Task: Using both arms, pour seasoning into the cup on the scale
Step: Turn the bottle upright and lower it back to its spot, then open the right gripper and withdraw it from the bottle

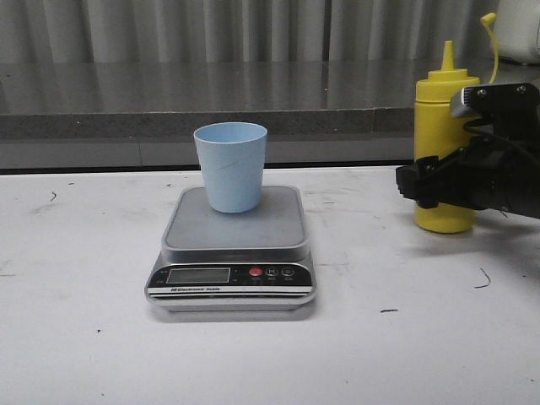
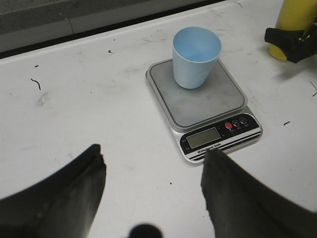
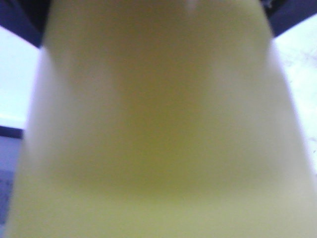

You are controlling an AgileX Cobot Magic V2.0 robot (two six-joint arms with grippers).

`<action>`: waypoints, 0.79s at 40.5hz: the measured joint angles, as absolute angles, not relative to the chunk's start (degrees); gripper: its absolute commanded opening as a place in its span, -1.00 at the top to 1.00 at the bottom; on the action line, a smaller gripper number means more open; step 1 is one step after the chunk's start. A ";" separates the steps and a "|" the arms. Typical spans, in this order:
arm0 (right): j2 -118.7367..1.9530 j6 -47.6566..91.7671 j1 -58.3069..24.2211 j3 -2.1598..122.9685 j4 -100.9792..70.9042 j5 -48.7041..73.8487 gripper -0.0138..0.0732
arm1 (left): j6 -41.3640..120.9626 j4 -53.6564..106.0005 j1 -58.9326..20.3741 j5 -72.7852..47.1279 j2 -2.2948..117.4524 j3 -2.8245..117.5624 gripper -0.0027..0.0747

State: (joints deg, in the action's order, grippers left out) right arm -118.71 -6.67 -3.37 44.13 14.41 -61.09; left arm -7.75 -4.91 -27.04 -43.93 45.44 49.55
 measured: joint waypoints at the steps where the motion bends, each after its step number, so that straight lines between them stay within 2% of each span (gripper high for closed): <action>1: -118.71 -6.67 -3.37 44.13 14.41 -61.53 -0.76 | -7.75 -4.91 -27.04 -43.93 45.44 49.55 -0.16; 11: -118.20 -6.76 -3.37 41.17 14.26 -63.31 -0.79 | -7.75 -4.91 -27.04 -43.93 45.44 49.55 -0.16; 22: -110.44 -7.46 -3.37 32.59 11.60 -62.68 -0.78 | -7.75 -4.91 -27.04 -43.93 45.44 49.55 -0.16; 27: -103.94 -13.41 -3.37 28.51 11.48 -55.86 -0.78 | -7.75 -4.91 -27.04 -43.93 45.44 49.55 -0.16; 32: -94.24 -19.90 -3.37 25.70 12.21 -43.17 -0.78 | -7.75 -4.91 -27.04 -43.93 45.44 49.55 -0.16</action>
State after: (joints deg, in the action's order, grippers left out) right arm -94.24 -19.90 -3.37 25.70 12.21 -43.17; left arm -7.75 -4.91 -27.04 -43.93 45.44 49.55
